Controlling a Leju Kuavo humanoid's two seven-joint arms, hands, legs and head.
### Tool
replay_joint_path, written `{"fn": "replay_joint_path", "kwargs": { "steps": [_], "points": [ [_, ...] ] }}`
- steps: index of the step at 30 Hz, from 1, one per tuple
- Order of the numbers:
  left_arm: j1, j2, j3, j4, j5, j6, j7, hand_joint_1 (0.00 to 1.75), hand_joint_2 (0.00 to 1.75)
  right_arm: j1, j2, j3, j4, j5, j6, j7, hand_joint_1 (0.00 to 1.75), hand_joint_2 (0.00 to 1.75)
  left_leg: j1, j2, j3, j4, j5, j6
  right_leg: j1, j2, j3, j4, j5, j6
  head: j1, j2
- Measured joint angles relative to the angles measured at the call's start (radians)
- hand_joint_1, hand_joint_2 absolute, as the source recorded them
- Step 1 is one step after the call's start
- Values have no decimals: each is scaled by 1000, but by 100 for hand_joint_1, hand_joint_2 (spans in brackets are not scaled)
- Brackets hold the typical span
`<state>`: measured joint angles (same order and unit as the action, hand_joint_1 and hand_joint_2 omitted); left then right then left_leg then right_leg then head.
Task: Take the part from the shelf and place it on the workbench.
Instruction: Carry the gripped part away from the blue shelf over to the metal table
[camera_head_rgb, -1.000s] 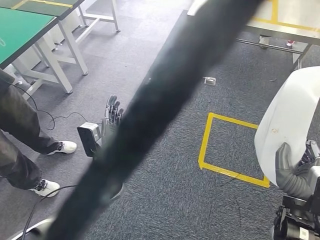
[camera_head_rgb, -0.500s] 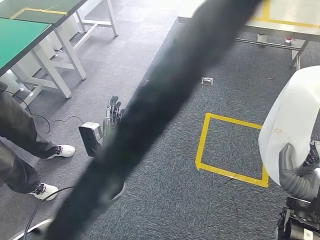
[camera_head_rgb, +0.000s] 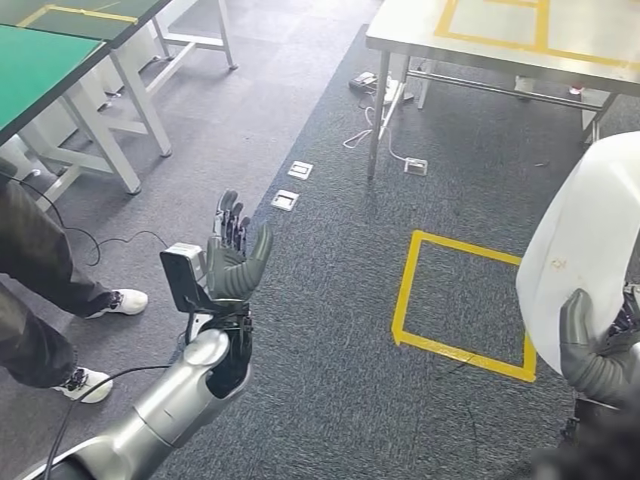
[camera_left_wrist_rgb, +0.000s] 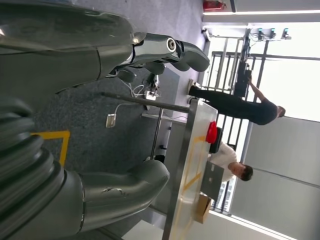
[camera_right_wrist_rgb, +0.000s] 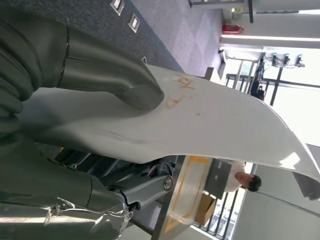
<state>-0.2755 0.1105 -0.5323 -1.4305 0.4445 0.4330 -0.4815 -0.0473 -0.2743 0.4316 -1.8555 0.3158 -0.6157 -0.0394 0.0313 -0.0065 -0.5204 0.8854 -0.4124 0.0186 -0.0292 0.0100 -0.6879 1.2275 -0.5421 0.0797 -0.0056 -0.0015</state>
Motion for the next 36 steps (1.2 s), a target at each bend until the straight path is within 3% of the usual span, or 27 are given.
{"fn": "replay_joint_path", "kwargs": {
  "steps": [1,3,4,6,9,10,11,13,14,15,16,18,19,20,24,25,26,29,30,31,32,34,36],
  "points": [
    [1,0,-1,0,-1,0,0,0,175,1,0,-1,0,1,2,0,175,175,1,-1,5,4,-7,-2,-1,-1,8,-30,32,2,0,0],
    [2,0,-1,0,-3,1,0,0,175,0,0,-1,0,1,7,0,175,175,3,-3,17,17,-26,-11,-4,-3,66,-167,112,6,1,0],
    [2,0,-1,0,-4,2,1,0,175,0,0,-1,-1,2,9,0,175,175,2,-4,19,26,-35,-17,-4,-3,95,-227,133,4,2,0],
    [3,0,-1,-1,-6,3,2,0,175,2,0,-1,-4,2,10,1,175,175,-3,-5,14,37,-45,-29,0,-2,118,-271,130,-12,0,0],
    [6,0,-1,-2,-7,2,3,0,175,5,0,-2,-8,3,10,1,175,175,0,-3,13,50,-59,-43,2,-1,127,-269,115,-42,-7,0],
    [5,0,-1,-3,-7,2,2,0,175,6,0,-3,-11,3,10,1,175,175,1,-1,1,80,-73,-46,2,-1,135,-271,110,-50,-8,0],
    [3,0,-1,-4,-7,1,2,0,175,6,0,-4,-14,4,10,1,175,175,1,0,-28,134,-92,-47,2,-1,143,-272,105,-57,-11,0],
    [4,0,-1,-4,-7,0,2,0,175,7,0,-6,-16,4,10,1,175,175,-2,1,-126,291,-134,-46,7,-2,155,-272,93,-66,-15,0],
    [6,0,-1,-4,-7,0,2,0,175,8,0,-7,-16,4,10,1,175,175,-4,1,-174,353,-140,-43,10,-2,162,-272,86,-68,-17,0],
    [7,0,-1,-4,-6,0,2,0,175,9,0,-7,-16,4,11,1,175,175,-6,1,-206,378,-126,-38,13,0,170,-272,78,-70,-18,0],
    [7,0,-1,-4,-6,-1,2,0,175,9,0,-7,-16,4,11,1,175,175,-11,1,-217,361,-92,-30,16,1,181,-272,70,-71,-19,0],
    [6,0,-1,-3,-5,-1,2,0,175,10,0,-8,-16,4,11,1,175,175,-24,1,-186,227,11,-6,20,4,204,-274,52,-70,-19,0],
    [5,0,-1,-3,-5,-2,2,0,175,9,0,-8,-16,4,11,1,175,175,-32,1,-161,162,43,6,22,5,211,-276,43,-68,-18,0],
    [3,0,-1,-3,-5,-2,3,0,175,9,0,-8,-16,4,11,1,175,175,-39,2,-140,111,57,14,22,5,215,-279,35,-64,-18,0],
    [-3,0,-1,-3,-5,-2,3,0,175,9,0,-9,-17,4,11,1,175,175,-42,0,-95,50,32,24,21,4,241,-280,30,-43,-22,0],
    [-4,0,-1,-3,-5,-2,3,0,175,8,0,-9,-17,4,11,0,175,175,-40,-1,-80,41,28,27,21,2,231,-256,24,-41,-22,0],
    [-5,-1,-2,-3,-5,-3,2,0,175,6,0,-10,-17,4,11,0,175,175,-37,-2,-65,34,24,29,21,1,207,-209,12,-38,-21,0],
    [-7,-2,-2,0,-4,-4,2,0,175,8,0,-10,-16,1,11,1,175,175,-35,-2,-32,28,1,31,20,0,77,-17,-54,-32,-17,0],
    [-6,-3,-2,1,-4,-4,1,0,175,10,0,-10,-16,-1,11,1,175,175,-35,-2,-19,28,-10,30,19,0,45,10,-70,-28,-16,0],
    [-5,-3,-2,2,-4,-4,1,0,175,12,0,-10,-15,-1,11,0,175,175,-34,-2,-3,28,-21,29,17,-1,29,2,-67,-24,-16,0],
    [-5,-4,-2,3,-4,-4,0,0,175,12,0,-10,-15,-2,10,-1,175,175,-34,-2,14,28,-34,27,15,-1,27,-39,-39,-21,-16,0],
    [-6,-5,-3,4,-4,-7,-2,0,175,13,0,-10,-14,-4,9,-4,175,175,-34,-2,48,33,-63,20,10,-3,41,-173,84,-17,-14,0],
    [-8,-8,-4,8,-4,-10,-5,0,175,16,0,-10,-12,-9,7,-7,175,175,-35,-4,60,39,-87,9,12,-5,55,-256,164,-30,-14,0]
  ]
}}
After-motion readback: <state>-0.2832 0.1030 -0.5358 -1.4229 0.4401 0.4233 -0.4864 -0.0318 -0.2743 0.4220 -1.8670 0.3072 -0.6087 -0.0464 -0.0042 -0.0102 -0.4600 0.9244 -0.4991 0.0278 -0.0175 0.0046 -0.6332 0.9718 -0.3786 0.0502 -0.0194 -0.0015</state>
